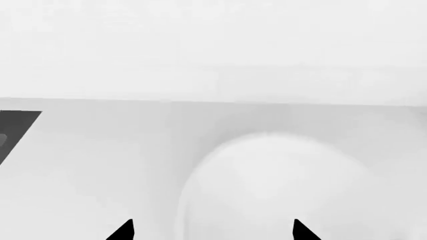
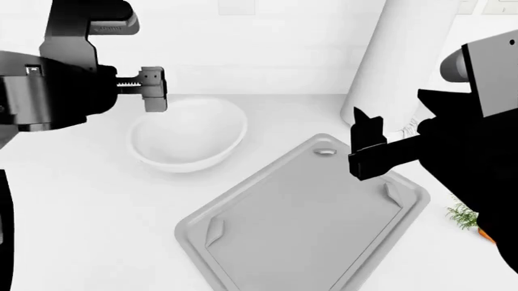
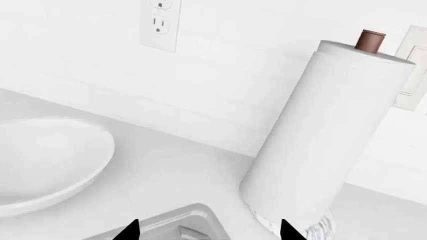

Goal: Place the two vegetables and bowl onto the tray for setting up a vegetable dip station.

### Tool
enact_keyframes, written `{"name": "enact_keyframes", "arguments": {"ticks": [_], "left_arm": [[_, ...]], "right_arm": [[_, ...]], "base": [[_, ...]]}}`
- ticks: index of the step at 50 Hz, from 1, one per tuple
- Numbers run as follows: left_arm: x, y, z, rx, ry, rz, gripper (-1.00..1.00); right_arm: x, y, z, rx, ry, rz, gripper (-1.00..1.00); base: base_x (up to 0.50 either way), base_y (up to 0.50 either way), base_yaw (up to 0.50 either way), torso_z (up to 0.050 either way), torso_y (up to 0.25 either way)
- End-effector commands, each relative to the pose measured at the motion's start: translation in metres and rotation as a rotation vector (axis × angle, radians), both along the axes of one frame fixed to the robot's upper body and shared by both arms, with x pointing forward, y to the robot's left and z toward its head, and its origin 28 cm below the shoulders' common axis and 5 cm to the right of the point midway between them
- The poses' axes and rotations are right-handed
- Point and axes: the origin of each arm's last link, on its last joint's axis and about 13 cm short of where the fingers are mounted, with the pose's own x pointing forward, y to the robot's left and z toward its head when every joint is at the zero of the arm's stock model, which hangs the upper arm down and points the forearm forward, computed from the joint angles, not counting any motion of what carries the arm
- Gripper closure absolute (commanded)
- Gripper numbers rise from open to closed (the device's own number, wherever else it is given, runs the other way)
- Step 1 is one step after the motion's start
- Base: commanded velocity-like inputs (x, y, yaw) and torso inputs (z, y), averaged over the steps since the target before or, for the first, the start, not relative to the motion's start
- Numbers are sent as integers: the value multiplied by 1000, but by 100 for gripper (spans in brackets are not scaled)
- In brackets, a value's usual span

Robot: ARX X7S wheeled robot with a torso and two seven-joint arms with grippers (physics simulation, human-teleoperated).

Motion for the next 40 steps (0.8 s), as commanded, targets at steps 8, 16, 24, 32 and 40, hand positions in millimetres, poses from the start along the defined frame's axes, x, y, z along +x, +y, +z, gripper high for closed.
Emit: {"name": "enact_keyframes", "arguments": {"ticks": [8, 16, 24, 32, 40], "left_arm": [[33, 2, -28, -74, 69, 71, -100], [50, -4, -42, -84, 98, 67, -100], [50, 4, -48, -82, 125, 92, -100], [46, 10, -51, -83, 136, 108, -100], [50, 12, -65, -68, 163, 123, -100]], "right_arm": [[3, -1, -6, 12, 11, 6, -100], [7, -3, -11, 16, 28, 0, -100], [9, -5, -13, 20, 36, -11, -100], [9, -4, -13, 17, 36, -13, -100], [10, -5, -16, 22, 45, -17, -100]], "base": [[0, 0, 0, 0, 0], [0, 0, 0, 0, 0], [0, 0, 0, 0, 0], [0, 0, 0, 0, 0], [0, 0, 0, 0, 0]]}}
